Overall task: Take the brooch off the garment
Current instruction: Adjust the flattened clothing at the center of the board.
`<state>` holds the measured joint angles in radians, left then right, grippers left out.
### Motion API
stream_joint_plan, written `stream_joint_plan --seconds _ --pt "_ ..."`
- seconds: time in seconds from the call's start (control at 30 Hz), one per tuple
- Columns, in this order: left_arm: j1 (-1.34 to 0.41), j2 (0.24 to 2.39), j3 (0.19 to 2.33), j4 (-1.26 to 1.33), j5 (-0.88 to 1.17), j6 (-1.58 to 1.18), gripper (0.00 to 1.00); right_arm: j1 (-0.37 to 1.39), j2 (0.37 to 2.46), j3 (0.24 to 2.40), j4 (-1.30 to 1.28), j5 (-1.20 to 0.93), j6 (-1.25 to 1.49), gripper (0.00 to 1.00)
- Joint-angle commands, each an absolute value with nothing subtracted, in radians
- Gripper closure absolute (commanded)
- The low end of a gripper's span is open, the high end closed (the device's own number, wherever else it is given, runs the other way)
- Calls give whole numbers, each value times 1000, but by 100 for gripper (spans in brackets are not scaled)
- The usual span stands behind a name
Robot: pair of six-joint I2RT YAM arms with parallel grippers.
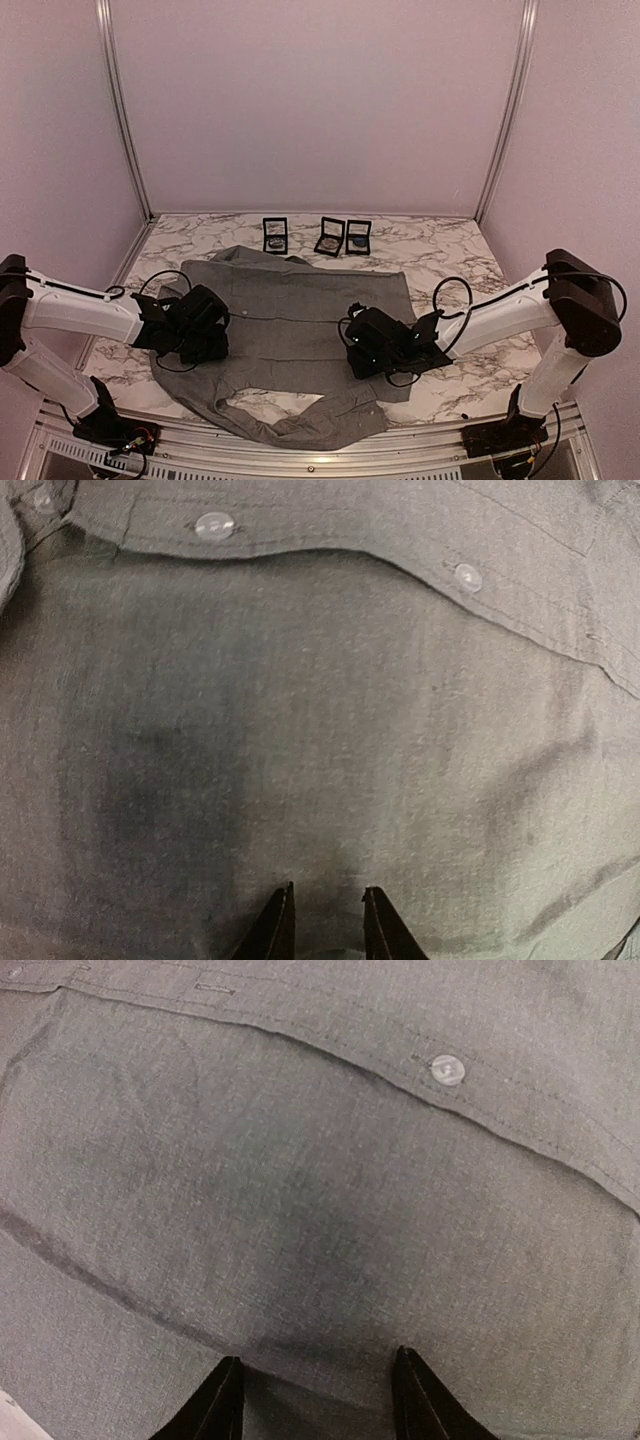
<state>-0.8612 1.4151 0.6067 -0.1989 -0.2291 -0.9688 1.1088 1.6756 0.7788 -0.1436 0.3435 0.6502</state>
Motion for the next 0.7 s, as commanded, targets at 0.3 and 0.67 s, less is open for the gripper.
stream_joint_plan --seconds 0.3,0.67 --pt "-878 1177 430 -361 -175 -1073 75 1296 1556 649 -158 259 905 52" --pt "-846 1186 654 -436 -236 -957 71 1016 1360 823 -274 257 642 45"
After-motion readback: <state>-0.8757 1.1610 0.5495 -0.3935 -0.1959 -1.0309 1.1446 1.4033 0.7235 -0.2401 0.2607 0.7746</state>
